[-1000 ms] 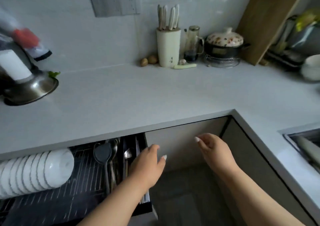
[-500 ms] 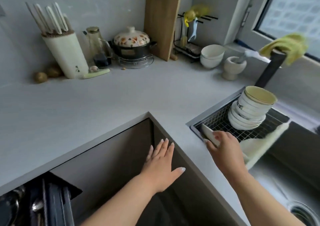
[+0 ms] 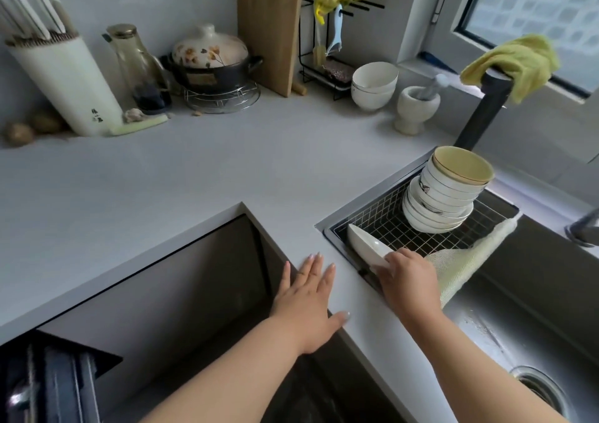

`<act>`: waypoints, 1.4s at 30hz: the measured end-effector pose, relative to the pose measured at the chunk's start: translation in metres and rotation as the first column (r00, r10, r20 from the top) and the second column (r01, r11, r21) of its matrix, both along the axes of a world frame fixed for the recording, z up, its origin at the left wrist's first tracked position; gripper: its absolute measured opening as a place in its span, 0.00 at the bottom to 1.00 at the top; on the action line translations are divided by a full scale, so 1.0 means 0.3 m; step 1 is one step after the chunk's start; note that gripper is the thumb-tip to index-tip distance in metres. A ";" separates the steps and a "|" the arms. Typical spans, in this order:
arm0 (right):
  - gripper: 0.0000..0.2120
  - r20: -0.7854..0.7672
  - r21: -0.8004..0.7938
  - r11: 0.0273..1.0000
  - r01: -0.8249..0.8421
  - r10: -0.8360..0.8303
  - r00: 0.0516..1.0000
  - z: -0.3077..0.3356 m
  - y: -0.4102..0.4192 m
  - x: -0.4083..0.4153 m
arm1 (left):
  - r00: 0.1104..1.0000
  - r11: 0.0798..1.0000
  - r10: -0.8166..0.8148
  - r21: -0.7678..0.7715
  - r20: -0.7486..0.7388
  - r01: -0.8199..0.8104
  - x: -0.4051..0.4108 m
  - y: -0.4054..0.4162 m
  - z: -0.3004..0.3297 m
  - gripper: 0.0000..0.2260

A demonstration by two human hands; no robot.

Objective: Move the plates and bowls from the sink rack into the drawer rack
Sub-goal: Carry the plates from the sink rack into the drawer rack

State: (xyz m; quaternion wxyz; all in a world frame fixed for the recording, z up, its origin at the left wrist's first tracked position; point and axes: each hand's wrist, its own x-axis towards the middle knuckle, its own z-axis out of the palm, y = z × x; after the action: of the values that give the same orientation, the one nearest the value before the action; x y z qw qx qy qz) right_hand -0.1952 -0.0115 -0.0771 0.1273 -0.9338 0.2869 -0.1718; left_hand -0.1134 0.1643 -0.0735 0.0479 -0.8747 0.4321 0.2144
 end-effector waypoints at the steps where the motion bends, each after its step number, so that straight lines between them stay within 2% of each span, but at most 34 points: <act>1: 0.09 0.019 -0.003 1.000 0.001 -0.001 1.000 0.002 0.001 -0.003 | 1.000 1.000 0.003 0.003 -0.005 -0.003 0.000 0.000 0.004 0.36; 5: 0.08 0.103 0.009 1.000 -0.001 0.000 0.995 0.016 -0.010 -0.023 | 0.997 0.999 0.031 -0.034 -0.070 -0.033 0.012 0.005 0.029 0.34; 8: 0.07 0.200 -0.005 0.999 -0.046 0.046 0.979 0.053 -0.003 -0.029 | 0.980 0.983 0.127 -0.116 -0.153 -0.145 0.021 0.020 0.048 0.33; 10: 0.07 0.261 -0.004 0.998 -0.060 0.059 0.964 0.097 0.013 -0.020 | 0.958 0.948 0.196 -0.208 -0.208 -0.240 0.018 0.037 0.068 0.33; 12: 0.06 0.296 -0.028 0.996 -0.082 0.087 0.951 0.150 0.037 -0.009 | 0.901 0.856 0.279 -0.340 -0.331 -0.390 0.016 0.057 0.105 0.32; 13: 0.06 0.305 -0.054 0.993 -0.103 0.115 0.945 0.178 0.052 -0.005 | 0.844 0.772 0.318 -0.399 -0.433 -0.495 0.019 0.066 0.124 0.31; 15: 0.06 0.312 -0.126 0.979 -0.161 0.193 0.930 0.238 0.099 0.001 | 0.666 0.526 0.352 -0.450 -0.658 -0.722 0.026 0.085 0.172 0.29; 16: 0.05 0.310 -0.174 0.964 -0.201 0.247 0.918 0.269 0.130 0.003 | 0.533 0.363 0.322 -0.418 -0.783 -0.833 0.035 0.096 0.196 0.27; 18: 0.03 0.282 -0.283 0.909 -0.307 0.385 0.879 0.322 0.195 0.010 | 0.194 0.053 0.117 -0.189 -0.974 -0.981 0.062 0.130 0.250 0.23; 19: 0.04 0.258 -0.320 0.872 -0.370 0.456 0.852 0.345 0.229 0.015 | 0.048 -0.031 -0.024 -0.047 -0.999 -0.998 0.078 0.156 0.274 0.22; 20: 0.04 0.232 -0.342 0.830 -0.440 0.528 0.817 0.362 0.261 0.018 | -0.046 -0.070 -0.142 0.056 -0.989 -0.996 0.091 0.189 0.297 0.23; 21: 0.04 0.204 -0.364 0.782 -0.506 0.597 0.776 0.376 0.294 0.024 | -0.091 -0.086 -0.216 0.111 -0.972 -0.990 0.100 0.228 0.316 0.23; 23: 0.02 0.147 -0.404 0.673 -0.620 0.716 0.682 0.390 0.366 0.038 | -0.096 -0.115 -0.268 0.131 -0.959 -0.985 0.104 0.310 0.342 0.19; 25: 0.01 0.132 -0.403 0.591 -0.699 0.793 0.595 0.397 0.441 0.055 | -0.066 -0.180 -0.248 0.112 -0.967 -0.977 0.093 0.396 0.354 0.14; 26: 0.03 0.154 -0.382 0.566 -0.731 0.818 0.554 0.402 0.478 0.064 | -0.056 -0.219 -0.240 0.110 -0.969 -0.969 0.085 0.444 0.357 0.13; 28: 0.11 0.245 -0.293 0.563 -0.772 0.825 0.509 0.419 0.551 0.077 | -0.034 -0.302 -0.217 0.100 -0.976 -0.948 0.071 0.545 0.354 0.13; 30: 0.17 0.373 -0.159 0.632 -0.759 0.750 0.547 0.440 0.625 0.092 | -0.009 -0.381 -0.216 0.093 -0.976 -0.920 0.054 0.653 0.357 0.13; 32: 0.19 0.448 -0.066 0.763 -0.643 0.598 0.664 0.456 0.696 0.114 | 0.006 -0.452 -0.248 0.110 -0.969 -0.885 0.035 0.756 0.366 0.13; 34: 0.21 0.428 0.130 0.847 -0.515 0.421 0.800 0.471 0.775 0.143 | 0.029 -0.503 -0.278 0.119 -0.960 -0.856 0.012 0.861 0.374 0.12; 35: 0.20 0.382 0.297 0.821 -0.488 0.366 0.849 0.477 0.832 0.159 | 0.040 -0.528 -0.279 0.119 -0.959 -0.841 0.001 0.926 0.375 0.12; 36: 0.17 0.338 0.499 0.730 -0.467 0.333 0.880 0.486 0.892 0.172 | 0.049 -0.550 -0.275 0.116 -0.960 -0.827 -0.011 0.988 0.374 0.13; 38: 0.11 0.308 0.851 0.337 -0.404 0.303 0.902 0.499 1.023 0.189 | 0.062 -0.583 -0.269 0.111 -0.961 -0.805 -0.041 1.109 0.370 0.14; 39: 0.10 0.298 0.921 0.167 -0.353 0.284 0.911 0.504 1.090 0.192 | 0.065 -0.601 -0.262 0.110 -0.963 -0.791 -0.059 1.169 0.364 0.14; 40: 0.10 0.282 0.948 0.066 -0.312 0.284 0.916 0.510 1.159 0.194 | 0.071 -0.622 -0.252 0.106 -0.965 -0.776 -0.079 1.230 0.362 0.14; 42: 0.11 0.244 0.966 0.004 -0.258 0.313 0.918 0.515 1.295 0.193 | 0.079 -0.671 -0.219 0.092 -0.972 -0.735 -0.121 1.356 0.356 0.14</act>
State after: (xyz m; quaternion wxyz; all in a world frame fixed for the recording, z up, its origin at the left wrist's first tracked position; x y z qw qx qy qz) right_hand -0.1372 0.3769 0.0775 0.7504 -0.6366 0.1335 0.1171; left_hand -0.1498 0.5710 0.0333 -0.8754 -0.4065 -0.2518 0.0703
